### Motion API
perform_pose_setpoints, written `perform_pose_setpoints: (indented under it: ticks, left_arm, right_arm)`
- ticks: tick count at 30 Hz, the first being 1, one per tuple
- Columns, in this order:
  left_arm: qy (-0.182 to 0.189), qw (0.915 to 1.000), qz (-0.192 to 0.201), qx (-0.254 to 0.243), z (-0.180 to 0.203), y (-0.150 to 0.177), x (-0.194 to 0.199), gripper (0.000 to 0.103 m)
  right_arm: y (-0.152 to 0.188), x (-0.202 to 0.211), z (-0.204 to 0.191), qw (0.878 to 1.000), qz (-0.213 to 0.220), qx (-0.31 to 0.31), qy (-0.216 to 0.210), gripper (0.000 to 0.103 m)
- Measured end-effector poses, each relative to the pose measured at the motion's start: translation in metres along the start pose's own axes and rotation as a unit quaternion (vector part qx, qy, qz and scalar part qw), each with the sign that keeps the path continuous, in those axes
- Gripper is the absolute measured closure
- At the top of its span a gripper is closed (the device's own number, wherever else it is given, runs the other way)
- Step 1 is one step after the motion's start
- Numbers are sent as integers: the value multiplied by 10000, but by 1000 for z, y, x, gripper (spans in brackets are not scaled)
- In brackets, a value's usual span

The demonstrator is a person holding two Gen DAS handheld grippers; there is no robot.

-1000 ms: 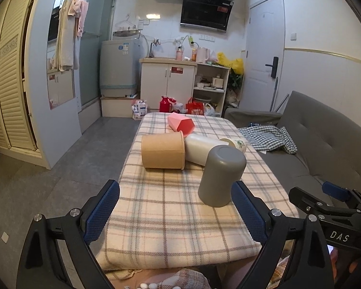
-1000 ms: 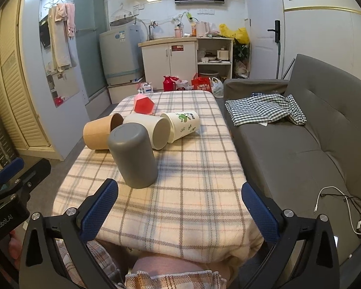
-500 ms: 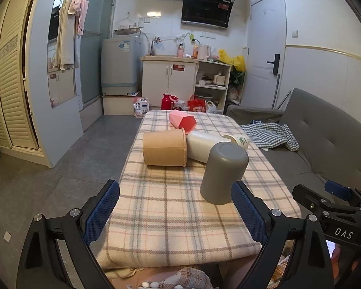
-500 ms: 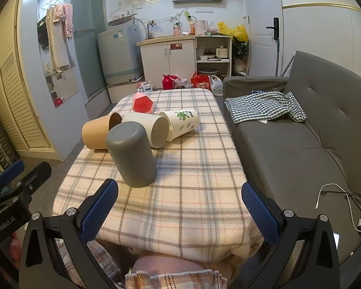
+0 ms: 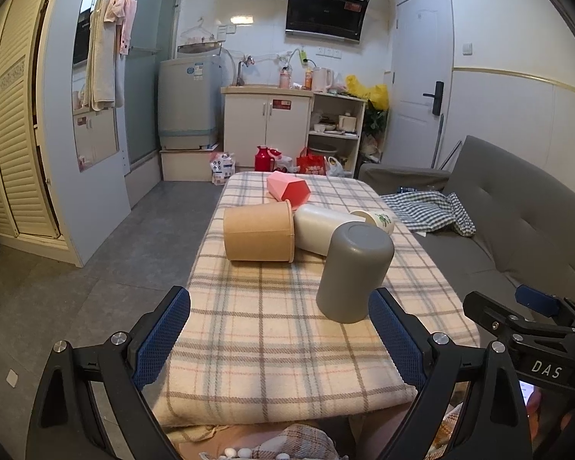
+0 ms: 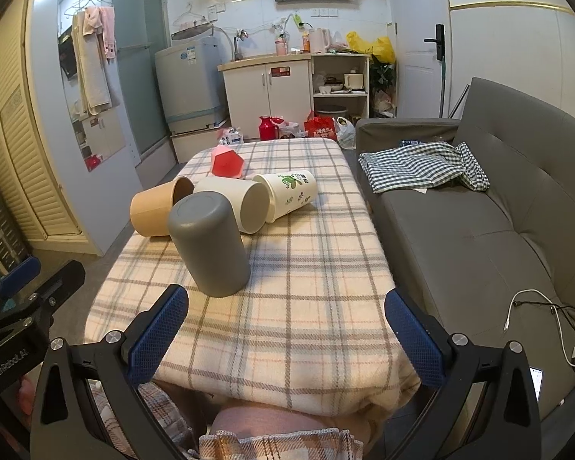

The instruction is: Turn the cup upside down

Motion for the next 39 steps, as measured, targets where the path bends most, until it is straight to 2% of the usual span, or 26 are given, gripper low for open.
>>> perform_pose_setpoints:
  ticks: [2,14,39]
  left_arm:
    - [-24,10000,-6,-11,-1,0,-1,3]
    - [-164,9999,-35,-14,-6,1,-3,3]
    - [-148,9999,-49,-8,-6,2,-4,3]
  right_arm:
    - [0,0,0,10000,1,10,18,0]
    - [0,-1,0,10000,2,16,-2,0]
    - [0,-2,1,10000,-8,6,-1,0]
Point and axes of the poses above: each gripper's, at about its wrist camera, not at the fingertips, and x roughly against the way its jaws point, z to its right, y to its underside, the point moved 9 cm from there along -x, roughly the way its jaws point, and after that the axes turned 9 degrees about y, right-handed, at the moved point
